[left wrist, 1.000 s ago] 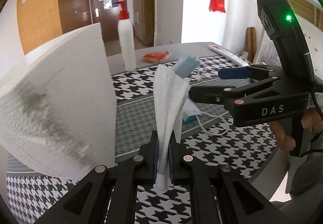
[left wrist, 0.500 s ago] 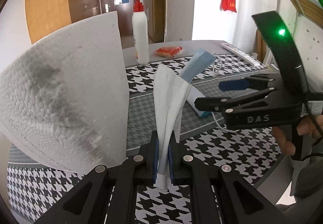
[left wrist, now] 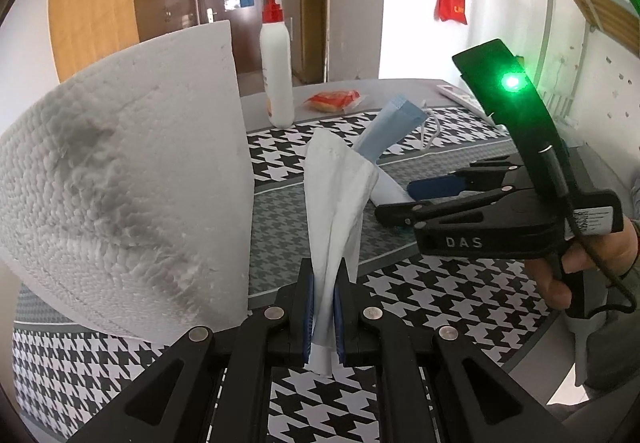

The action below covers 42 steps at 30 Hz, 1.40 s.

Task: Organize soft objects
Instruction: 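Close the right tool on the blue mask and lift it, then carry the tissue with the left tool while the right tool carries the mask over the box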

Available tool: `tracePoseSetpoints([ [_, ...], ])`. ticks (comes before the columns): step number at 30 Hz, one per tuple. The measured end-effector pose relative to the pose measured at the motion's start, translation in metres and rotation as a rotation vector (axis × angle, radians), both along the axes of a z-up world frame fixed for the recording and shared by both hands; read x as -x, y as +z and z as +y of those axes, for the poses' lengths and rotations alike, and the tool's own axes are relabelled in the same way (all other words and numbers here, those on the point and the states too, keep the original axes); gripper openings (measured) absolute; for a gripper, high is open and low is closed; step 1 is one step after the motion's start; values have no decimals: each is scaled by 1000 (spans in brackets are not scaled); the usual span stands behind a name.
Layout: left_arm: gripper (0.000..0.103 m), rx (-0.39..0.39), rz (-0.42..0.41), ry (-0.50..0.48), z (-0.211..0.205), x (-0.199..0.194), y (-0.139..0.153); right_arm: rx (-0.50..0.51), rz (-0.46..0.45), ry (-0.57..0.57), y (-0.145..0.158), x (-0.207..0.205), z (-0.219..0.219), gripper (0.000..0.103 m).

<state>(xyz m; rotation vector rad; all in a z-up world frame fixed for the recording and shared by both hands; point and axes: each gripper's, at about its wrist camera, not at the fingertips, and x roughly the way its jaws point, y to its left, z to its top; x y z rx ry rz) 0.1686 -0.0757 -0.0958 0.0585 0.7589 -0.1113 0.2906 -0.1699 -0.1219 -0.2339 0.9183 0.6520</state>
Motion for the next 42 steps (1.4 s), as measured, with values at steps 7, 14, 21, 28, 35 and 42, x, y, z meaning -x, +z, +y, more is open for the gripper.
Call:
tracePoseSetpoints([
  [7,9,-5,-12,-2,-2,7,2,11,-15,-36,2,0,-6,12],
  [14,9,-13,-42,-13,-5,20,13,-52,-70,-54,26,20,-24,12],
  [21,9,-20,-77,-15,-8,33,25,-102,-123,-83,47,44,-39,12],
  [28,9,-24,-113,-30,-13,46,34,-131,-174,-114,66,68,-54,12],
  [35,9,-29,-146,-37,-17,50,42,-160,-224,-140,82,94,-68,12],
  [42,9,-25,-197,-65,-21,58,55,-194,-280,-176,97,115,-75,12],
])
